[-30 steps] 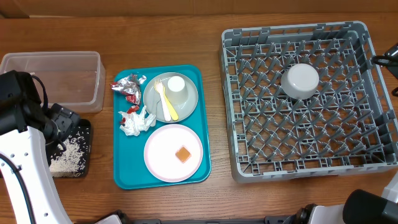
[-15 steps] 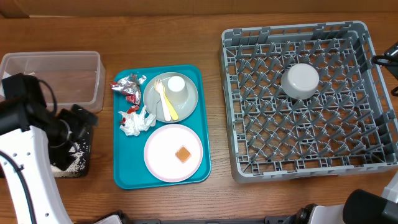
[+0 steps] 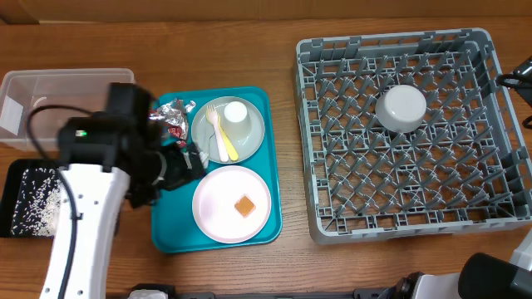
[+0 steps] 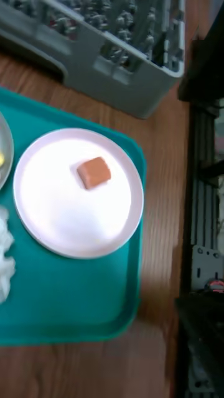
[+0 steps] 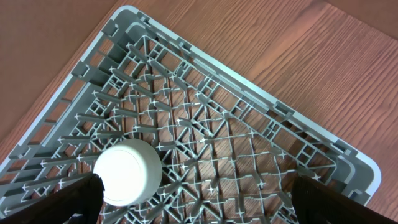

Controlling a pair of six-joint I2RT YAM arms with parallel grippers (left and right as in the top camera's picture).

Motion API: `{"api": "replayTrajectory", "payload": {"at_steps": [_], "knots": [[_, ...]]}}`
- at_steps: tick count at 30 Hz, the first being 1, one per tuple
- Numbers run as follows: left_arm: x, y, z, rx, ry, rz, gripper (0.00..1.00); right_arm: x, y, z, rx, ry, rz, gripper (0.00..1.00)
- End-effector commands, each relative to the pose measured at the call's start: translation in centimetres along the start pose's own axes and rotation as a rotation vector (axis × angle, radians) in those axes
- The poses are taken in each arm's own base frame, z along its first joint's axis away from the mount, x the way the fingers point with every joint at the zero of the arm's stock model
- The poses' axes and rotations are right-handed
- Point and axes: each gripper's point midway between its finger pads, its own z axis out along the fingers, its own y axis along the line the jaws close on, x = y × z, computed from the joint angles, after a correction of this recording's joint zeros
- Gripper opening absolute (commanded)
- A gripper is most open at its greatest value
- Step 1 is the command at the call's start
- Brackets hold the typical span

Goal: Sort waste into correct bins and load items into the dishwasher rack
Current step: 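Move the left gripper to the pink plate on the teal tray, then grasp the rim of the pink plate with the left gripper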

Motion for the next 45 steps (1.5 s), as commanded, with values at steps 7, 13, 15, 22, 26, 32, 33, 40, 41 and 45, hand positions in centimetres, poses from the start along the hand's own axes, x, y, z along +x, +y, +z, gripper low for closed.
{"api": "replayTrajectory", "payload": {"at_steps": [7, 13, 15, 22, 26, 32, 33, 40, 41, 45], "knots": [[4.1, -6.0, 4.1, 0.01, 0.061, 0.295, 0.88, 0.0, -0.2, -0.1, 0.0, -0.003, 0.012, 1.0], [7.0, -7.0, 8.9, -0.032, 0.151, 0.401, 0.8, 0.0, -0.2, -0.1, 0.0, -0.003, 0.012, 1.0], [7.9, -7.4, 10.5, -0.043, 0.18, 0.466, 0.76, 0.0, -0.2, -0.1, 0.0, -0.003, 0.012, 1.0], [10.1, -9.7, 15.3, -0.108, 0.216, 0.679, 0.76, 0.0, -0.2, -0.1, 0.0, -0.003, 0.012, 1.0], [10.3, -8.6, 18.0, -0.232, 0.24, 0.686, 0.7, 0.0, -0.2, -0.1, 0.0, -0.003, 0.012, 1.0], [10.0, -7.8, 19.3, -0.287, 0.26, 0.699, 0.62, 0.0, -0.2, -0.1, 0.0, -0.003, 0.012, 1.0], [9.5, -7.4, 19.2, -0.313, 0.242, 0.71, 0.64, 0.0, -0.2, -0.1, 0.0, -0.003, 0.012, 1.0], [8.8, -7.5, 19.3, -0.326, 0.209, 0.733, 0.75, 0.0, -0.2, -0.1, 0.0, -0.003, 0.012, 1.0], [8.9, -7.5, 19.3, -0.326, 0.209, 0.733, 0.74, 0.0, -0.2, -0.1, 0.0, -0.003, 0.012, 1.0], [9.0, -6.9, 19.7, -0.335, 0.217, 0.731, 0.7, 0.0, -0.2, -0.1, 0.0, -0.003, 0.012, 1.0]]}}
